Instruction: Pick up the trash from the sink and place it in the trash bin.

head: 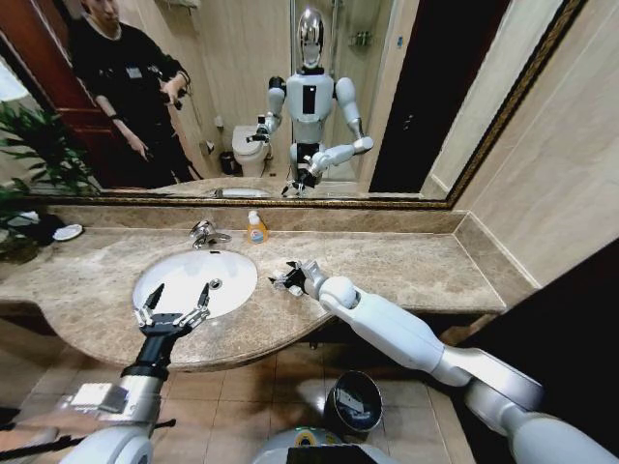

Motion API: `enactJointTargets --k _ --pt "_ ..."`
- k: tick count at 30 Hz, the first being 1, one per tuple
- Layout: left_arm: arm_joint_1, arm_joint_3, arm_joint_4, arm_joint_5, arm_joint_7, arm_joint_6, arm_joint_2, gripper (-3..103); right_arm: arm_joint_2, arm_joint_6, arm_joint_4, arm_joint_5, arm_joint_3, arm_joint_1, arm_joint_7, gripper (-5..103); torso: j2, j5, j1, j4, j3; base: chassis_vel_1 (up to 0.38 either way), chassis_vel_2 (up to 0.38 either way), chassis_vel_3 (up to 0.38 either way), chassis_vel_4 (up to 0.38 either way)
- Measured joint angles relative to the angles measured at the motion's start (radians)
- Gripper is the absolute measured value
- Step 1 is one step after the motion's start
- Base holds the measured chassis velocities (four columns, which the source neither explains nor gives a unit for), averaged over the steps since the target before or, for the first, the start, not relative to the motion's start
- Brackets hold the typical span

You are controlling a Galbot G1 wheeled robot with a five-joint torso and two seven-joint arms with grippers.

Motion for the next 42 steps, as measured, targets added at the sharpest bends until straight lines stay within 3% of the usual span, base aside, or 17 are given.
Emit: enactJointTargets --k 4,9,14,17,23,26,29,32,34,38,42 --pt "0.000 0.000 0.000 0.000 0.000 0.000 0.000 100 -0.017 0.000 0.013 -0.005 -0.003 0.001 -0.005 55 0.000 0.0000 0.000 0.0000 0.000 0.000 0.000 0.000 0.000" --pt "0.000 0.000 0.000 0.000 0.000 0.000 0.000 100 -0.054 -0.008 0.056 -0.001 -0.001 -0.007 -0.009 51 0.000 0.0000 0.000 0.0000 0.000 0.000 0.000 0.000 0.000" --pt "0.000 0.000 0.000 0.000 0.000 0.000 0.000 100 -0.069 -0.010 0.067 0.000 0.008 -0.015 -0.017 39 0.000 0.0000 0.000 -0.0001 0.000 0.000 0.000 0.000 0.000" --pt "0.000 0.000 0.000 0.000 0.000 0.000 0.000 100 -0.069 -0.014 0.071 0.000 0.014 -0.027 -0.019 24 0.000 0.0000 0.000 -0.0001 0.000 0.000 0.000 0.000 0.000" --pt "0.000 0.000 0.000 0.000 0.000 0.000 0.000 100 -0.063 -0.011 0.075 -0.001 0.006 -0.028 -0.019 15 0.000 0.0000 0.000 -0.0001 0.000 0.000 0.000 0.000 0.000" --pt "0.000 0.000 0.000 0.000 0.000 0.000 0.000 100 -0.061 -0.012 0.079 -0.001 -0.001 -0.025 -0.020 20 0.000 -0.0001 0.000 0.0000 0.000 0.000 0.000 0.000 0.000" --pt "0.000 0.000 0.000 0.000 0.000 0.000 0.000 100 -0.061 -0.013 0.081 -0.001 -0.005 -0.023 -0.020 18 0.000 0.0000 0.000 0.0000 0.000 0.000 0.000 0.000 0.000" --pt "0.000 0.000 0.000 0.000 0.000 0.000 0.000 100 -0.061 -0.011 0.081 0.000 -0.004 -0.022 -0.018 11 0.000 -0.0001 0.000 0.0000 0.000 0.000 0.000 0.000 0.000" --pt "0.000 0.000 0.000 0.000 0.000 0.000 0.000 100 -0.065 -0.012 0.085 0.000 0.001 -0.023 -0.016 0 0.000 -0.0001 0.000 0.0001 0.000 0.000 0.000 0.000 0.000" --pt "0.000 0.000 0.000 0.000 0.000 0.000 0.000 100 -0.072 -0.013 0.093 -0.001 0.016 -0.028 -0.018 8 0.000 -0.0001 0.000 0.0000 0.000 0.000 0.000 0.000 0.000" --pt "0.000 0.000 0.000 0.000 0.000 0.000 0.000 100 -0.083 -0.011 0.107 0.000 0.036 -0.032 -0.026 24 0.000 0.0000 0.000 0.0000 0.000 0.000 0.000 0.000 0.000"
